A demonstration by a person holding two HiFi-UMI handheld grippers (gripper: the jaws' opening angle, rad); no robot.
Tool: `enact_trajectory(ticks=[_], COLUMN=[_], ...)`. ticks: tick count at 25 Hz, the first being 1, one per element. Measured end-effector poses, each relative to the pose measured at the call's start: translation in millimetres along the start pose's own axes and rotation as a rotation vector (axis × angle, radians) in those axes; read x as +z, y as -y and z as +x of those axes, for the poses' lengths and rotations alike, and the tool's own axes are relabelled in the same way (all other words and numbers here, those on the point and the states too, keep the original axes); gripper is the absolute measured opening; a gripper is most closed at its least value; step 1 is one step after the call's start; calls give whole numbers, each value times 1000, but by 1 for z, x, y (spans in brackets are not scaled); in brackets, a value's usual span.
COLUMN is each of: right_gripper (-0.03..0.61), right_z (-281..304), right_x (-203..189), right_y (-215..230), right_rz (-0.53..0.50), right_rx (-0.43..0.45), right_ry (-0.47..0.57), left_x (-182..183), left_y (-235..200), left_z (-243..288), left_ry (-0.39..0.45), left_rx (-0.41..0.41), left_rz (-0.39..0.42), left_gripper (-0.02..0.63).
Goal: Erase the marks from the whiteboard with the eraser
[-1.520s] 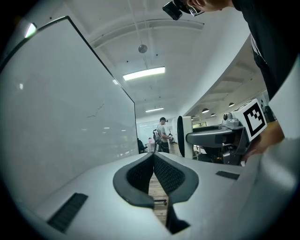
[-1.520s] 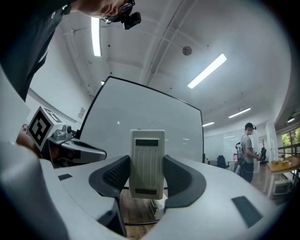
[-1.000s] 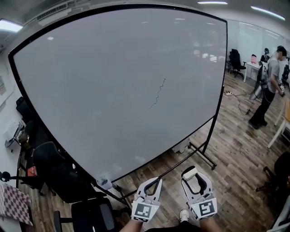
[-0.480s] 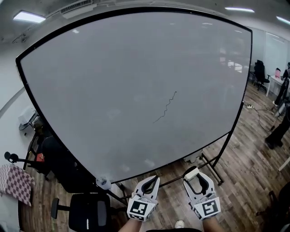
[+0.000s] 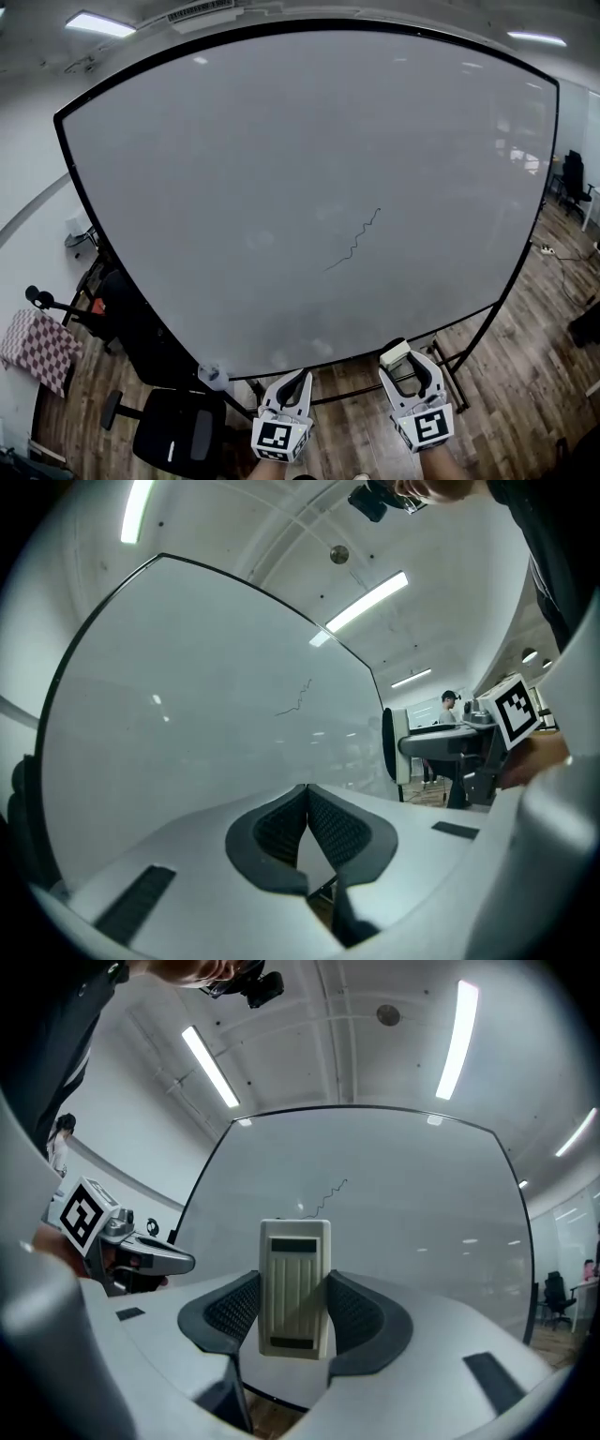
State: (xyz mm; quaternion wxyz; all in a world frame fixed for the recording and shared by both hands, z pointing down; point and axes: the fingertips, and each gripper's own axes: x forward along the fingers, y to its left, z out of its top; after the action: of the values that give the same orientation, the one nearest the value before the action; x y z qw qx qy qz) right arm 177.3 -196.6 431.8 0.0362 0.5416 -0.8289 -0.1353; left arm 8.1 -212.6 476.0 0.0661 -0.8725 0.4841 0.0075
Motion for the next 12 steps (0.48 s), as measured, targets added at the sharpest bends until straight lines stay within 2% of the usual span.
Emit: enact_trajectory(ticks=[7, 9, 12], right_gripper=[245, 244, 244], right_z=[44, 55, 70], right_x=[31, 43, 64], right_y=[31, 37, 47], right_rz=[-48, -91, -196], right_rx=[-41, -46, -67], right_ry=[43, 58, 60], left_x=[11, 11, 14], left_y=[-25, -30, -33], left_z=[17, 20, 22], left_ry=[-8, -8, -1], left_rx=[-8, -17, -45], left_rz=[46, 54, 17], left_gripper=[18, 19, 20])
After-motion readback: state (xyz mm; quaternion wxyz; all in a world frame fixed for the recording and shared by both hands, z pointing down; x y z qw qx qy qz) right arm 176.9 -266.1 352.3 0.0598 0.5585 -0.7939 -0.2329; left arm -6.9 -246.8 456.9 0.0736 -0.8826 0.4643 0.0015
